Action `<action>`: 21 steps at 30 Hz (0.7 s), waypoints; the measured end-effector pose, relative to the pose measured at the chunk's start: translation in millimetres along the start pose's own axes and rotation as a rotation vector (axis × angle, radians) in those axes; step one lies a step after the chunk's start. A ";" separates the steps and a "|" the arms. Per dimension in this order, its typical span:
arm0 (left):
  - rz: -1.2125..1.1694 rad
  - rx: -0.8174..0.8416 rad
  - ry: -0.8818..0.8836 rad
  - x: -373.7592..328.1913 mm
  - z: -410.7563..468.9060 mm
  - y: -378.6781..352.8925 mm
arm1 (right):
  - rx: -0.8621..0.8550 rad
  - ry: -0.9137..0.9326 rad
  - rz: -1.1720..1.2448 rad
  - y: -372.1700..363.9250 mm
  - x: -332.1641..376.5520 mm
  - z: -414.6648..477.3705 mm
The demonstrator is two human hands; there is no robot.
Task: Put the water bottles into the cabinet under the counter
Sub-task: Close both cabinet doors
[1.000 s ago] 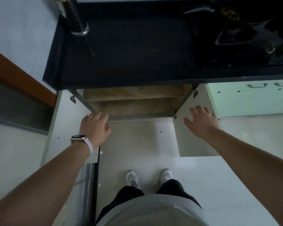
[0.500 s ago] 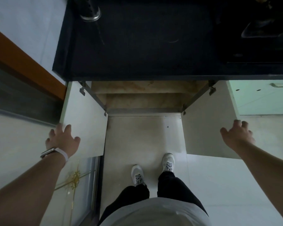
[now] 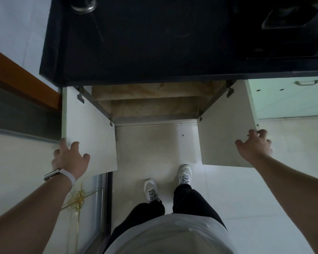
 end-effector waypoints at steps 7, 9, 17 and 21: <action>-0.047 -0.069 -0.231 -71.8 -22.4 6.9 | 0.107 0.181 -0.051 -23.2 48.1 -34.4; -0.047 -0.083 -0.352 -96.8 -27.9 13.0 | 0.164 0.237 -0.009 -32.3 67.6 -44.6; 0.061 -0.041 -0.745 -162.0 -54.2 16.6 | 0.258 0.498 0.076 -48.8 140.3 -69.9; 0.037 -0.076 -0.699 -163.4 -40.7 19.5 | 0.238 0.604 -0.047 -54.4 166.7 -64.9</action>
Point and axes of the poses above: each hand's wrist, its own z-axis towards the middle knuckle, its own y-axis out of the back of the hand, x = y × z, the point moved 10 cm from there along z, towards the middle knuckle, and after that the axes turned 11 degrees about z, right-handed, at the moved point
